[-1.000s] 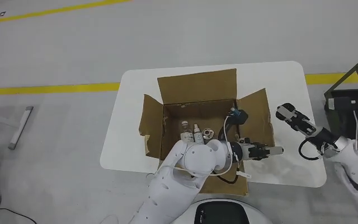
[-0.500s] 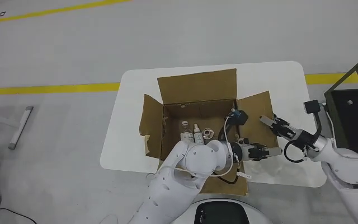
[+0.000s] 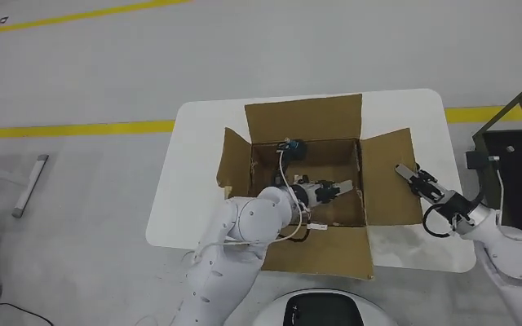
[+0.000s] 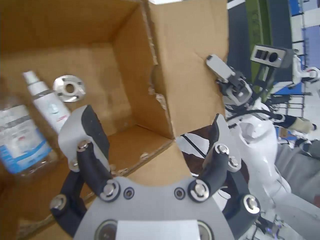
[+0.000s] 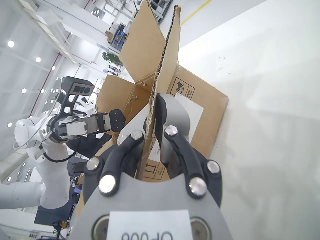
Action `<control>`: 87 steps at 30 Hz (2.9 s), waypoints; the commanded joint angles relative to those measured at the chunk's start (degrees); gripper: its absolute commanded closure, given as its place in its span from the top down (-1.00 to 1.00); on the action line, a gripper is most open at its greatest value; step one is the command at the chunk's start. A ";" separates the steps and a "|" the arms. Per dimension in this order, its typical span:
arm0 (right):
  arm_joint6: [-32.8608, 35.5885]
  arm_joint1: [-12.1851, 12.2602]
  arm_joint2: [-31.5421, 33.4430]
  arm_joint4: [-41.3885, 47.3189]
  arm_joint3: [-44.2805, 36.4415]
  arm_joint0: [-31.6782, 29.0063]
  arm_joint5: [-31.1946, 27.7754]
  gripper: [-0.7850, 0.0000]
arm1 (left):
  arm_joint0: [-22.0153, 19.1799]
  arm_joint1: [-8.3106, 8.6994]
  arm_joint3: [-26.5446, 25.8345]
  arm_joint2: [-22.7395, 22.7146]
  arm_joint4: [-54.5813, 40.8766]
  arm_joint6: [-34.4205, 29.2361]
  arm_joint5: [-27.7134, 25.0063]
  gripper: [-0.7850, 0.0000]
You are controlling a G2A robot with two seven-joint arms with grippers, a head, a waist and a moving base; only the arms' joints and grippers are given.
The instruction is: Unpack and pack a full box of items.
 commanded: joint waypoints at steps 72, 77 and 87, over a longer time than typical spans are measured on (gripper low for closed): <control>0.33 -1.01 1.54 -2.42 -0.59 -1.03 -2.29 -1.00 | -11.67 -5.96 34.00 10.42 32.80 -8.96 6.13 0.44; 0.38 -1.08 1.47 -2.41 -0.60 -1.05 -2.26 -1.00 | -11.59 -6.35 34.77 10.04 33.33 -9.08 6.01 0.44; 0.32 -1.19 1.49 -2.60 -0.62 -0.99 -2.26 -1.00 | -10.83 -6.94 34.13 8.49 33.64 -8.93 5.92 -1.00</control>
